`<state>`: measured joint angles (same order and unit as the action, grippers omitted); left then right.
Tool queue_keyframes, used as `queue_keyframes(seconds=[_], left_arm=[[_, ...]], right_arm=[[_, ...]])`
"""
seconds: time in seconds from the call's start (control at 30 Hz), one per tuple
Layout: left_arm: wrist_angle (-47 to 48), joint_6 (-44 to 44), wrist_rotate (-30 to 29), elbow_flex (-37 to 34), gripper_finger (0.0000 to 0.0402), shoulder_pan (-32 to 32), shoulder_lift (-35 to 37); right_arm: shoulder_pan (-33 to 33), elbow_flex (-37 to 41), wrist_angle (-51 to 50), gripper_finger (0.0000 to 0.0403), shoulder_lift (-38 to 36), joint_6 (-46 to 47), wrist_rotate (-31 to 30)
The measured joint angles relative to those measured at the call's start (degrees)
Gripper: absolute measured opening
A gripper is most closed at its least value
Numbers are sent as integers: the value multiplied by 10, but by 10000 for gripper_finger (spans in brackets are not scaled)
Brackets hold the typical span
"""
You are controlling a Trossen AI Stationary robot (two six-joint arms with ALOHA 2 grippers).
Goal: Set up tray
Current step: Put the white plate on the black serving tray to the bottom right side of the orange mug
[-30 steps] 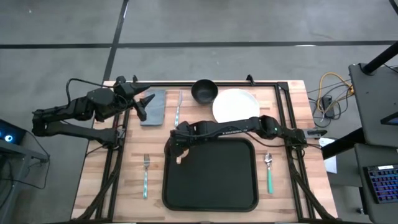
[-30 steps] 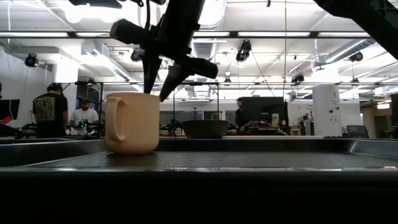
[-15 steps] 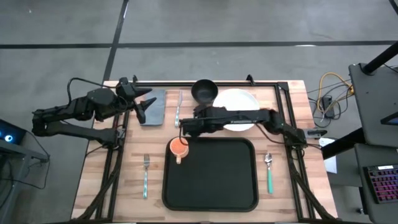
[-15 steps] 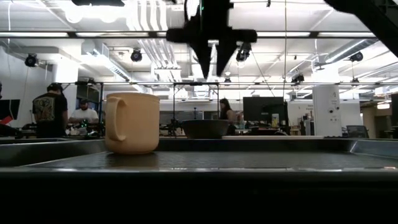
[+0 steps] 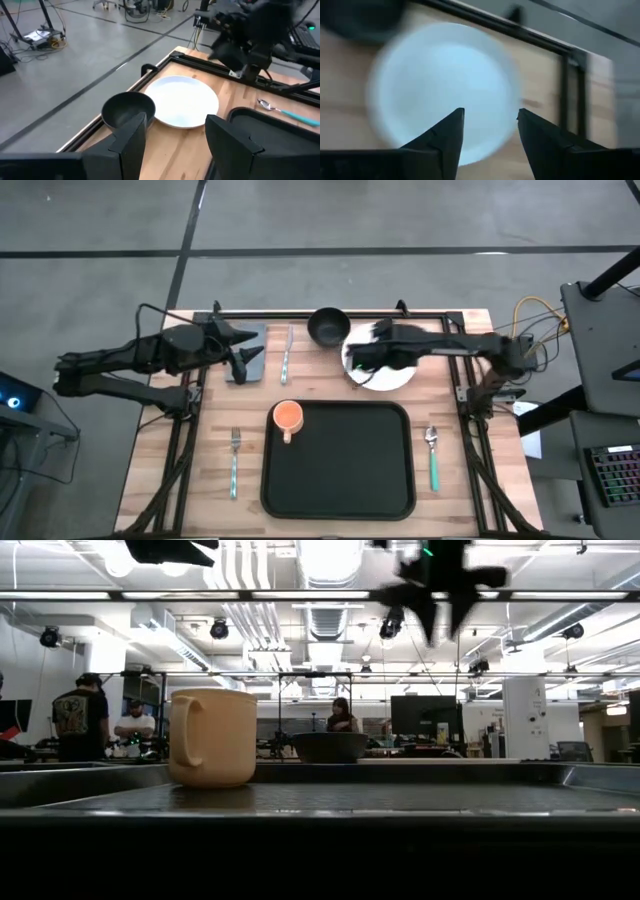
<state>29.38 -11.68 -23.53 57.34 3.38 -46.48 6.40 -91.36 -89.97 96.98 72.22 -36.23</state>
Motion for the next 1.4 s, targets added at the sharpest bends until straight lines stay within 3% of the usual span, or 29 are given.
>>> queue_keyframes(seconds=[0.2,0.33,0.47,0.6,0.83,1.4], left_arm=[[-12,16,0,0,183,0,-20],[-23,15,0,0,183,0,-27],[-24,5,0,0,183,0,-34],[-24,4,1,0,183,0,-38],[-24,5,1,0,183,0,-40],[-24,6,10,0,183,0,-40]], right_arm=[[74,192,91,199,-98,-35,-22],[127,289,197,200,-125,-65,27],[167,348,233,192,-129,-57,48],[195,384,239,182,-126,-23,57],[209,420,380,171,-122,-22,136],[214,439,398,129,-22,-10,161]])
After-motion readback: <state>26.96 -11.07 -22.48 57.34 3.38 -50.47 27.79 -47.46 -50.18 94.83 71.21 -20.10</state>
